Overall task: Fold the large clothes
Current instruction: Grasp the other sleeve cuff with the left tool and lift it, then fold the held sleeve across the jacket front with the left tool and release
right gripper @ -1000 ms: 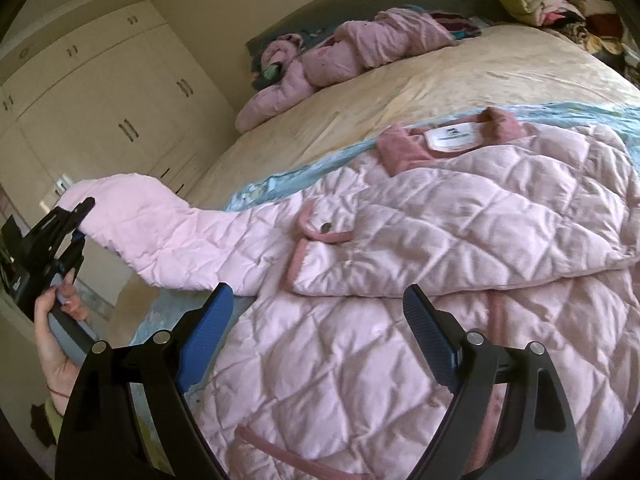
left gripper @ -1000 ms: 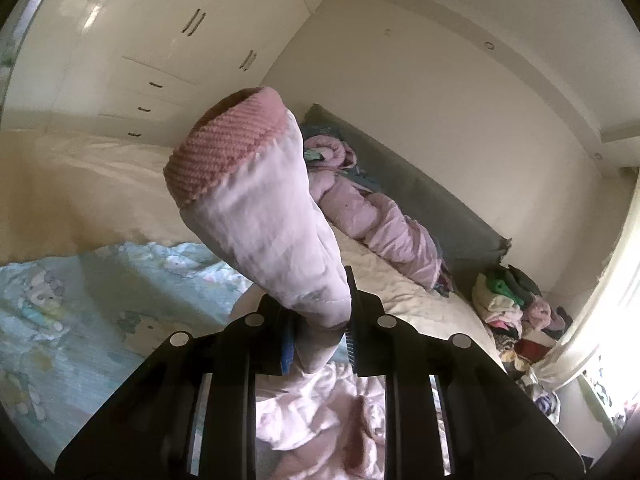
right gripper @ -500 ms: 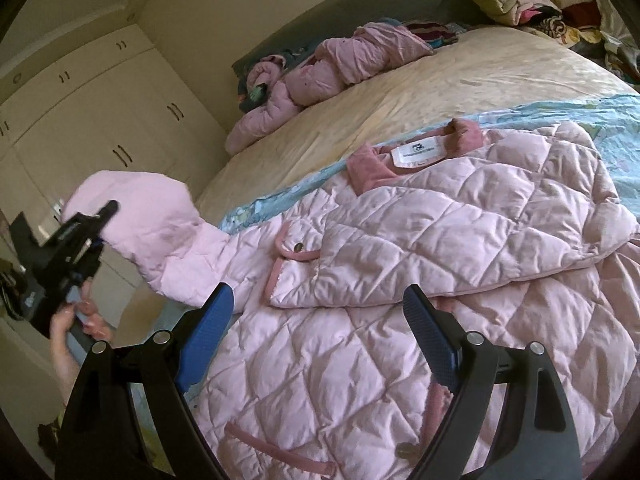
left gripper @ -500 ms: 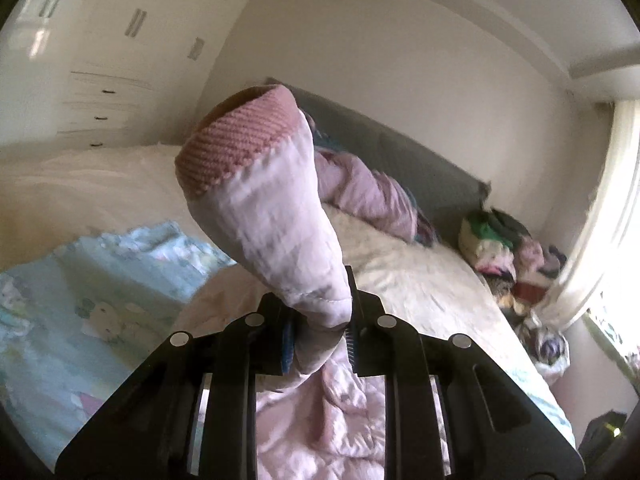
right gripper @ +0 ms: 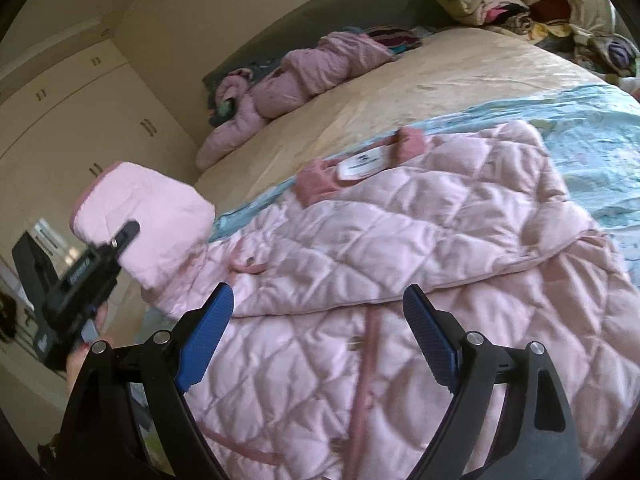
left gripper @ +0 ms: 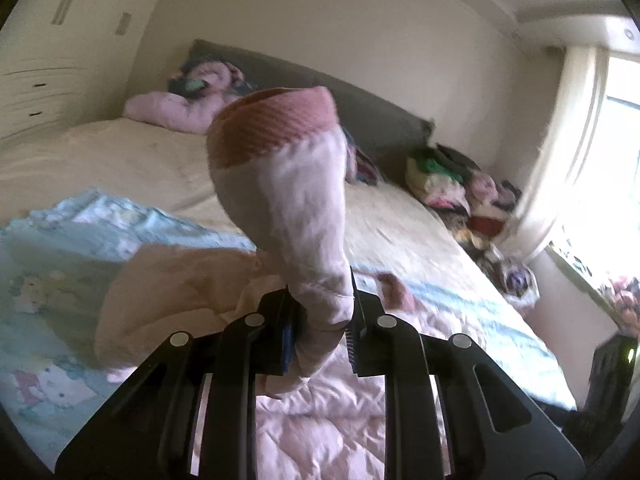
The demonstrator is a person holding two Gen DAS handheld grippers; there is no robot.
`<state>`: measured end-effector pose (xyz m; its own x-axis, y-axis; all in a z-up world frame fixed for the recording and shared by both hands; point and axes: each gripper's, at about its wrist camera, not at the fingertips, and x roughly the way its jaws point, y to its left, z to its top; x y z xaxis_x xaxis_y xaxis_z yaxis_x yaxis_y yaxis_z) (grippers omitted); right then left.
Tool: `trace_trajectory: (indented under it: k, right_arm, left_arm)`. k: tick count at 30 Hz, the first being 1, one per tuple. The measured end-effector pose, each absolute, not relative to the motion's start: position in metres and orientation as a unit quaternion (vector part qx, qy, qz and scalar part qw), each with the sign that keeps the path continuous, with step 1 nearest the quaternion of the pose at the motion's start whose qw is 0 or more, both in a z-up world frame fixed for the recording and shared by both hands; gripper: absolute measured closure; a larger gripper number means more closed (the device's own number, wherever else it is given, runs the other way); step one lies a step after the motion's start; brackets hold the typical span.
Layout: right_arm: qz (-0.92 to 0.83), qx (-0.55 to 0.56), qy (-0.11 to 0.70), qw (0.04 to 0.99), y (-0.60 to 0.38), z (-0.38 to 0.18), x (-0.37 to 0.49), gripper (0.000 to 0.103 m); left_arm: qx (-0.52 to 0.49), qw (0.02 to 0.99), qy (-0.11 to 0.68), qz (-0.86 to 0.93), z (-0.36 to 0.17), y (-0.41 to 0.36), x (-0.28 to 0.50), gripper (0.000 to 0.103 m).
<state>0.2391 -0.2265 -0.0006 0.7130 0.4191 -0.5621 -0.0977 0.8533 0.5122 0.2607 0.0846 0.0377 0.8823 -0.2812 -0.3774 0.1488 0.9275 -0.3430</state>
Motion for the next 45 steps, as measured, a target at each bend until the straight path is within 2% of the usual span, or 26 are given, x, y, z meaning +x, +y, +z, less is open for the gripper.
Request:
trace_trajectory:
  k: [14, 24, 25, 27, 28, 29, 32, 33, 34, 35, 45]
  right_arm:
    - [0.083, 0.259, 0.346, 0.898, -0.279, -0.004, 0.218, 0.017]
    - [0.055, 0.283, 0.356, 0.889, -0.304, -0.011, 0.209, 0.017]
    - [0.053, 0.285, 0.359, 0.887, -0.305, -0.013, 0.209, 0.017]
    - [0.052, 0.289, 0.363, 0.884, -0.307, -0.016, 0.21, 0.017]
    - [0.052, 0.289, 0.365, 0.883, -0.306, -0.017, 0.209, 0.017]
    - [0.051, 0.29, 0.368, 0.882, -0.306, -0.018, 0.21, 0.017]
    - [0.052, 0.291, 0.374, 0.879, -0.305, -0.022, 0.212, 0.017]
    - [0.052, 0.291, 0.376, 0.878, -0.305, -0.024, 0.212, 0.017]
    - [0.053, 0.292, 0.378, 0.877, -0.305, -0.025, 0.214, 0.017]
    - [0.054, 0.293, 0.379, 0.876, -0.304, -0.025, 0.214, 0.017]
    - [0.083, 0.292, 0.385, 0.872, -0.287, -0.022, 0.233, 0.017]
  left_arm:
    - [-0.013, 0.94, 0.3, -0.164, -0.034, 0.014, 0.265, 0.09]
    - [0.032, 0.927, 0.327, -0.18, -0.054, -0.004, 0.26, 0.085]
    - [0.036, 0.927, 0.328, -0.18, -0.055, -0.005, 0.26, 0.079]
    - [0.045, 0.925, 0.333, -0.179, -0.058, -0.009, 0.259, 0.059]
    - [0.049, 0.924, 0.336, -0.178, -0.06, -0.011, 0.258, 0.044]
    - [0.054, 0.923, 0.338, -0.178, -0.06, -0.013, 0.257, 0.04]
    - [0.063, 0.921, 0.343, -0.175, -0.062, -0.016, 0.255, 0.037]
    - [0.062, 0.919, 0.347, -0.176, -0.061, -0.016, 0.255, 0.032]
    - [0.06, 0.917, 0.351, -0.179, -0.061, -0.016, 0.254, 0.017]
    - [0.055, 0.913, 0.358, -0.186, -0.059, -0.016, 0.253, 0.009]
    - [0.071, 0.899, 0.383, -0.2, -0.038, -0.009, 0.249, 0.009]
